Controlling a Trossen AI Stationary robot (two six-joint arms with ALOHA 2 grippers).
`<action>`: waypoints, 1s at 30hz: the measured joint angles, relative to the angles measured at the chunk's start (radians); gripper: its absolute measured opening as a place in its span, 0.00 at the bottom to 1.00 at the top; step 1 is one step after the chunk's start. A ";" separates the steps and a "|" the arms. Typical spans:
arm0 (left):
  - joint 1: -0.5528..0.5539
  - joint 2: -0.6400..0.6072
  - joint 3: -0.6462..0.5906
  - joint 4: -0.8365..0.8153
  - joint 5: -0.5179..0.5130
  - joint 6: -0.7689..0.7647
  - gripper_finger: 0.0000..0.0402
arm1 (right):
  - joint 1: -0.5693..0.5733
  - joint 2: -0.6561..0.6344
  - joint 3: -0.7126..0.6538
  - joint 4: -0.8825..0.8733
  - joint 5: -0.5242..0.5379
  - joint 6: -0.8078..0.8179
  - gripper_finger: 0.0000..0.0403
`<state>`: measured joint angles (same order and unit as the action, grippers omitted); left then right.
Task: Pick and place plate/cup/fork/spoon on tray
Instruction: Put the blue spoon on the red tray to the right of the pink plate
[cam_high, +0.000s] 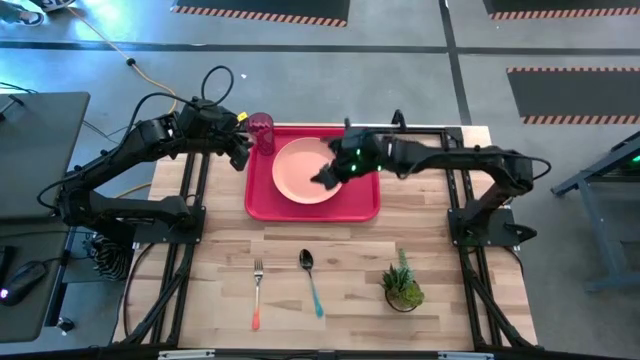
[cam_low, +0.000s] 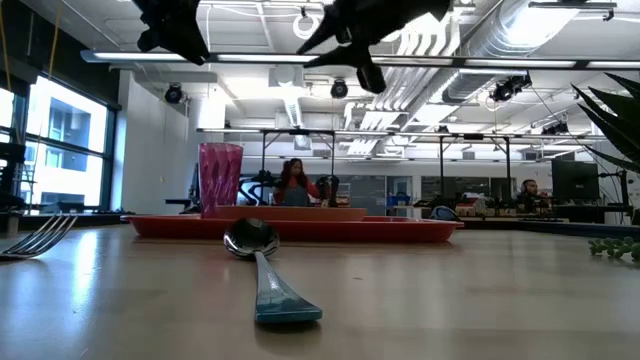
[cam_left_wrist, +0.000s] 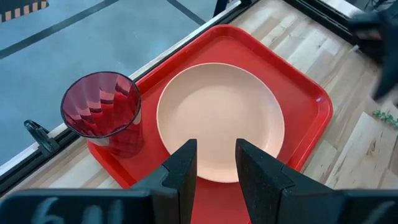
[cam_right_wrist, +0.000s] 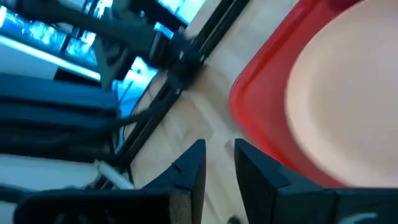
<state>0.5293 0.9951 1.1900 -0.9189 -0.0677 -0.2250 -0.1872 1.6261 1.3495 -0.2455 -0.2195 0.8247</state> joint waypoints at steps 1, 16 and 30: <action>0.000 0.000 0.000 -0.002 0.000 0.000 0.25 | 0.026 0.001 0.000 -0.003 0.013 0.018 0.19; 0.000 0.000 0.000 -0.015 0.004 0.053 0.25 | 0.352 0.005 0.104 0.008 0.374 0.110 0.16; 0.000 0.002 0.000 -0.019 0.004 0.053 0.25 | 0.400 0.072 0.242 -0.216 0.392 0.171 0.14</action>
<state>0.5295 0.9974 1.1900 -0.9377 -0.0639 -0.1722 0.2132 1.6984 1.5913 -0.4616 0.1720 0.9959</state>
